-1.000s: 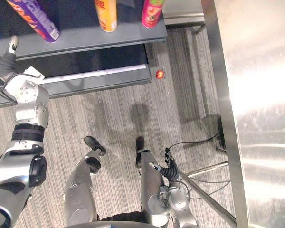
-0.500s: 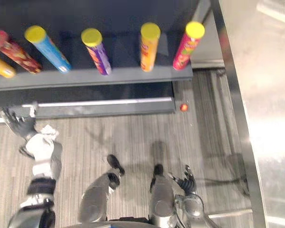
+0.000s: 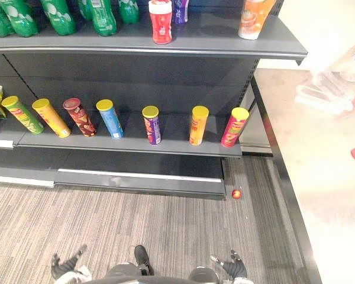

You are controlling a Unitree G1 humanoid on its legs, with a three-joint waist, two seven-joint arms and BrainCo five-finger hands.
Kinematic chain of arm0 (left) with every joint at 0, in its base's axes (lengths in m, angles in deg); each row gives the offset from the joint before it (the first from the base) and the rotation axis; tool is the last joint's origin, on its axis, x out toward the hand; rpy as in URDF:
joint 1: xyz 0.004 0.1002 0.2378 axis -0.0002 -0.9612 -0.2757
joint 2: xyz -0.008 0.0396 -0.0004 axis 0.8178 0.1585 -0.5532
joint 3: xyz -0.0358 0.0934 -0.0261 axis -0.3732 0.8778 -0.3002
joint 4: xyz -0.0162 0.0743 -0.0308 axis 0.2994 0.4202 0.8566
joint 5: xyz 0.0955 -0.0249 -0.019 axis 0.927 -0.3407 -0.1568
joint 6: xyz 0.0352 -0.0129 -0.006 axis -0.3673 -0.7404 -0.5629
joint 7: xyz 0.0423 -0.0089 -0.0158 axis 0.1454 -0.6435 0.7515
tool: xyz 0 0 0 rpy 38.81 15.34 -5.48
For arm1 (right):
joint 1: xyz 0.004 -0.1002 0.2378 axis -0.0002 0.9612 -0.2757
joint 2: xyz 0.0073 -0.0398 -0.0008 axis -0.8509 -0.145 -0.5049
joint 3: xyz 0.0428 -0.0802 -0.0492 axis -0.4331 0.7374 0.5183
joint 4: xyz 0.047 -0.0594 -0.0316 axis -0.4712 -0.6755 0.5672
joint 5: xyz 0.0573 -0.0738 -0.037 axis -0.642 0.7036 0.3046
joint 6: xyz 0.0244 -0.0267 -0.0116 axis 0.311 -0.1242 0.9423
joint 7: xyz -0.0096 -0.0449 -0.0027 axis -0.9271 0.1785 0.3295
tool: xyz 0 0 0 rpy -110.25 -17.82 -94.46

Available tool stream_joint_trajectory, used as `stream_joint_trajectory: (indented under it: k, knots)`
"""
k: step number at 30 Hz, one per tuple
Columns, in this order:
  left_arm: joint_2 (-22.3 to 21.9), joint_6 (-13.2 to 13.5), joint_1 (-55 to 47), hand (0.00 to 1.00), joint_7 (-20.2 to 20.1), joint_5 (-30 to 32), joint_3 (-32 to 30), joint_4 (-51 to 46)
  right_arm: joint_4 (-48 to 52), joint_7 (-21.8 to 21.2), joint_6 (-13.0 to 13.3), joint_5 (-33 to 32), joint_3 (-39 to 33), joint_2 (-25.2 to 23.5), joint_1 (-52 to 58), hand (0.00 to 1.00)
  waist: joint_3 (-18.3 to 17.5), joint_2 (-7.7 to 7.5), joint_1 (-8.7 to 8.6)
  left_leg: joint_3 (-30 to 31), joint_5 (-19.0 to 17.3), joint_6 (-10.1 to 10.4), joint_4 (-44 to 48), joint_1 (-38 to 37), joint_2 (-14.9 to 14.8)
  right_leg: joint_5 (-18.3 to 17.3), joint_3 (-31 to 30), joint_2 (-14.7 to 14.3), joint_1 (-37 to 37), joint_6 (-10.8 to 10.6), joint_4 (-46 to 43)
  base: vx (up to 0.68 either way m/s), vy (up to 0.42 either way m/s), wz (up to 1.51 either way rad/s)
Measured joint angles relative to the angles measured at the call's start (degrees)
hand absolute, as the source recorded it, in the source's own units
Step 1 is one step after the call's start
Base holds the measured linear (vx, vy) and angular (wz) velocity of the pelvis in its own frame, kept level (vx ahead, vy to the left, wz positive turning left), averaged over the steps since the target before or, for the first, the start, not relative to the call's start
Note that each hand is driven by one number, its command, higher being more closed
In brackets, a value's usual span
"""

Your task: Put the gum and the chips on the shelf.

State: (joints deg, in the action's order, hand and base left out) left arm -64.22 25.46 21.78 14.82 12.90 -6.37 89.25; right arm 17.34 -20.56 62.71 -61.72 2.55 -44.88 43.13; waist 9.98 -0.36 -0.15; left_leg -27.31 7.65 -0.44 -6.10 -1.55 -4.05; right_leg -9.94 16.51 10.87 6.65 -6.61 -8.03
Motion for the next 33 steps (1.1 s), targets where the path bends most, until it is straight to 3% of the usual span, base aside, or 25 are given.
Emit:
stream_joint_trajectory:
  k: [6,12,16,23,33]
  knots:
    - [0.14,-5.15,-0.29,0.00,-9.45,-3.33,-1.70,7.31,-4.23,-1.77,-1.15,2.24,-3.56,-1.15,-0.40,0.00,-0.47,0.07,0.22,0.40,-0.38,0.50,-0.02,-2.29,-0.11,0.00,-0.06,-0.11,2.88,0.00,0.90,0.01,0.007,0.02]
    - [1.20,-9.82,0.12,0.00,-12.72,-8.06,-2.68,11.43,-6.89,-1.82,-3.34,2.09,-5.76,-1.52,-1.52,0.00,-1.18,-0.19,0.09,0.64,-0.80,0.36,-0.02,-2.79,0.40,0.01,-0.93,-0.23,3.86,0.01,1.97,0.02,0.017,0.01]
    - [1.63,-9.94,0.35,0.00,-14.09,-12.02,-2.60,13.34,-8.73,-1.55,-5.03,1.07,-6.23,-1.49,-2.47,0.00,-1.54,-0.67,0.09,0.62,-1.31,0.09,-0.02,-3.13,1.09,0.04,-1.17,0.00,4.31,0.04,2.25,0.06,0.039,0.01]
    - [2.25,-10.24,0.81,0.00,-14.08,-12.22,-2.48,15.11,-11.04,2.09,-8.58,-4.75,-7.95,-1.83,-3.47,0.00,-2.04,-1.21,0.13,0.18,-2.17,0.68,-0.02,-4.59,1.50,0.08,-1.38,0.33,5.90,0.00,3.15,0.07,0.023,-0.04]
    - [2.63,-10.46,0.82,0.00,-14.22,-11.34,-1.58,15.41,-11.62,2.90,-8.53,-5.26,-10.06,-2.27,-3.71,0.00,-2.20,-1.59,0.20,0.49,-2.78,1.16,-0.02,-5.20,1.98,-0.12,-0.89,0.37,7.03,0.27,3.93,0.05,0.002,0.01]
